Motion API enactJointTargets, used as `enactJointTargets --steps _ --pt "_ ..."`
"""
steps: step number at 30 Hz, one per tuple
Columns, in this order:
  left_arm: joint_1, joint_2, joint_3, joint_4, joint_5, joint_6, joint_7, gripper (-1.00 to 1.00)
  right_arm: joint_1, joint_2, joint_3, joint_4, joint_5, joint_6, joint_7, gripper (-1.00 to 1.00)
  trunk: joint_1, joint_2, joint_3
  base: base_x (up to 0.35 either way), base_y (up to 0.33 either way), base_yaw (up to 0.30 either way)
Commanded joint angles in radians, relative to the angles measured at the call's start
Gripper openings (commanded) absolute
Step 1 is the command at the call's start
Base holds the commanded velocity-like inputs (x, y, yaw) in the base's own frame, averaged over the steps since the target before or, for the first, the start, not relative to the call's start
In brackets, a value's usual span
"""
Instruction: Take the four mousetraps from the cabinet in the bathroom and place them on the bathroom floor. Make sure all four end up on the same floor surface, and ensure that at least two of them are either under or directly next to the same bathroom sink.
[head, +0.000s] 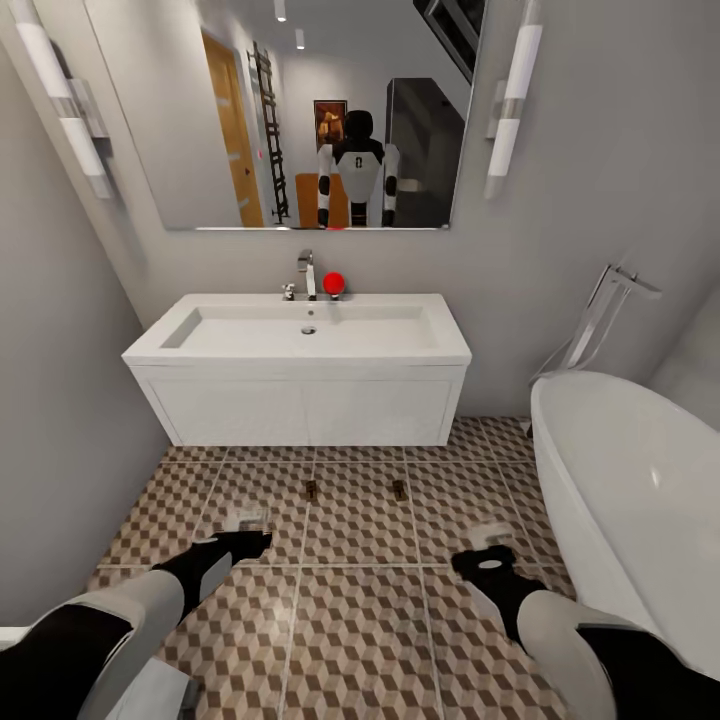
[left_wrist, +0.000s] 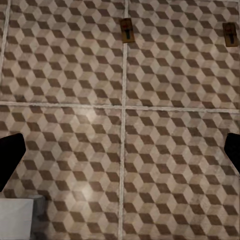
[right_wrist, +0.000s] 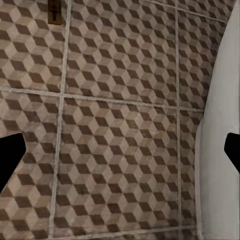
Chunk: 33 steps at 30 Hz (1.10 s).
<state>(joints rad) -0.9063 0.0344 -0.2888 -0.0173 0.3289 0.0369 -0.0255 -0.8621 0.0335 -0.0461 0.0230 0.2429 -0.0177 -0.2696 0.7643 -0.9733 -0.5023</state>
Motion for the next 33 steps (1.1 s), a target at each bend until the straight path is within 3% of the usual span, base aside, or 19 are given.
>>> enactJointTargets --steps 1,10,16,26,33 --pt "0.006 0.000 -0.008 0.002 0.011 0.004 -0.003 1.00 0.017 -0.005 -0.004 0.004 0.010 -0.002 -0.005 1.00 0.000 -0.001 -0.001 0.000 0.000 0.000" --pt "0.093 -0.005 -0.008 0.014 0.013 -0.004 -0.004 1.00 0.156 -0.026 -0.004 0.008 0.011 -0.030 -0.010 1.00 0.000 -0.001 -0.001 0.000 0.000 0.000" --pt "0.144 -0.006 -0.007 0.015 0.013 -0.007 -0.006 1.00 0.206 -0.039 -0.005 0.009 0.009 -0.050 -0.011 1.00 0.000 -0.001 -0.001 0.000 0.000 0.000" --pt "0.260 -0.007 -0.007 0.016 0.032 -0.044 -0.007 1.00 0.306 -0.090 -0.005 0.010 0.005 -0.064 -0.005 1.00 0.000 -0.001 -0.001 0.000 0.000 0.000" --pt "0.334 -0.008 -0.008 0.016 0.047 -0.068 -0.008 1.00 0.378 -0.100 -0.004 0.010 0.004 -0.077 -0.005 1.00 0.000 -0.001 -0.001 0.000 0.000 0.000"
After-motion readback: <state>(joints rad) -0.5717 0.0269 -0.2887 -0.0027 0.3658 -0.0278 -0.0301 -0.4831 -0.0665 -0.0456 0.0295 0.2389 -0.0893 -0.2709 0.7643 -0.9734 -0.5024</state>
